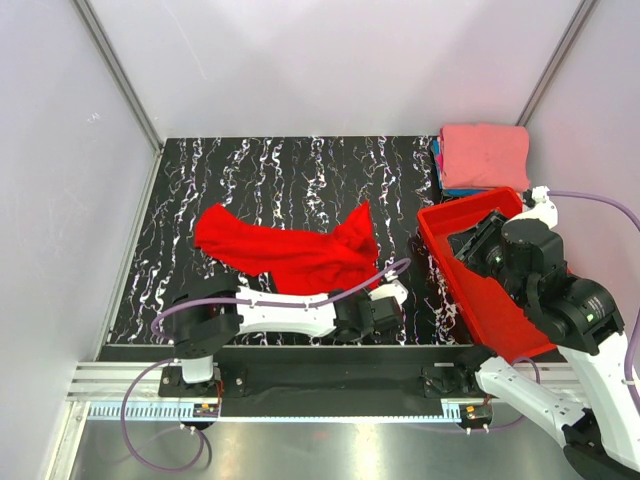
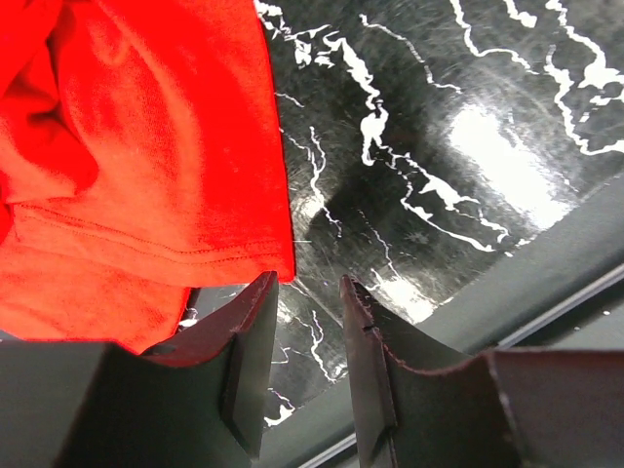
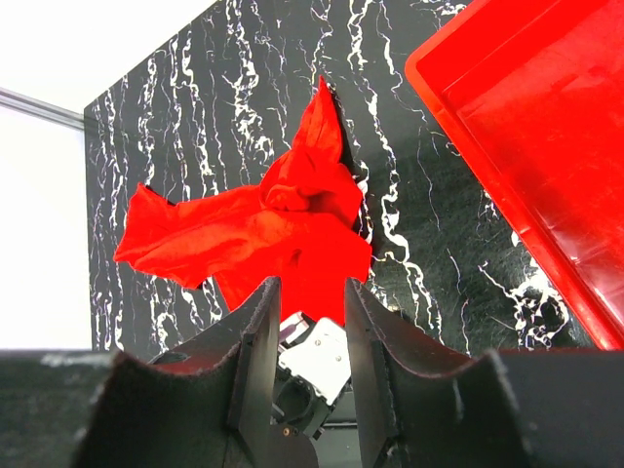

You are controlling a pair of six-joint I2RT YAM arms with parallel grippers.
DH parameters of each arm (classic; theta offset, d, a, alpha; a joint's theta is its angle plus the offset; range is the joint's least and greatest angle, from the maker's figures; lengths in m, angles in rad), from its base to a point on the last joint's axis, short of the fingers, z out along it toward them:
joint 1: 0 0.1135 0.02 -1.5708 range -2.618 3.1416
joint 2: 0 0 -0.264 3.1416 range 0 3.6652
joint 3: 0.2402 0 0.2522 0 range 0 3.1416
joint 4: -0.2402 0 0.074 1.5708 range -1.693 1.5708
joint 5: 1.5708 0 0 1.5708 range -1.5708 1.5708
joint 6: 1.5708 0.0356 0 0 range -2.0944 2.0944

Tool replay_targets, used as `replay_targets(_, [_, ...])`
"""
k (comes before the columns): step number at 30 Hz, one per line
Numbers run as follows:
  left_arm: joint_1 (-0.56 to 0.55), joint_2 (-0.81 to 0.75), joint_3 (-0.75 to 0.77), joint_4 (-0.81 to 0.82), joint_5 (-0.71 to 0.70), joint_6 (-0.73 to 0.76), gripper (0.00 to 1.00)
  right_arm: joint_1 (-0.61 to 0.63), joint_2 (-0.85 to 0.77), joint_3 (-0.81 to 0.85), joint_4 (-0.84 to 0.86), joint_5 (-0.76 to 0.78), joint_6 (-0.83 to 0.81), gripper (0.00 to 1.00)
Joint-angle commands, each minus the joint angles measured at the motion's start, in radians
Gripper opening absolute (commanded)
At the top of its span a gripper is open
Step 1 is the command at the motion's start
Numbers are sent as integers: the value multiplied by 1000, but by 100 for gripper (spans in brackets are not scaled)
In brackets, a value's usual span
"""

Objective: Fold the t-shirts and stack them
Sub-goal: Flatten the tshirt out

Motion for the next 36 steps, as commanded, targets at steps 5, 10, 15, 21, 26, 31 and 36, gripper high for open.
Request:
replay_targets(5, [29, 24, -9, 41, -12, -20, 37, -4, -13, -10, 32, 24, 4, 40])
replay_targets(10, [39, 59, -2, 42, 7, -33, 36, -4, -9, -9, 30, 19, 1, 40])
replay_targets(15, [65, 79, -25, 49, 10, -54, 35, -4, -13, -8, 27, 29, -3, 40])
replay_targets(21, [68, 76, -35, 62, 33, -51, 29, -4, -21, -18, 29, 33, 0, 40])
replay_targets(26, [69, 76, -43, 50, 62, -94, 9, -4, 0, -25, 26, 21, -9, 40])
replay_targets(31, [134, 24, -81, 38, 60, -161, 0, -4, -1, -51, 53, -20, -11, 41])
replay_targets(36, [261, -137, -62, -33, 73, -180, 0, -4, 10, -88, 81, -77, -29, 41])
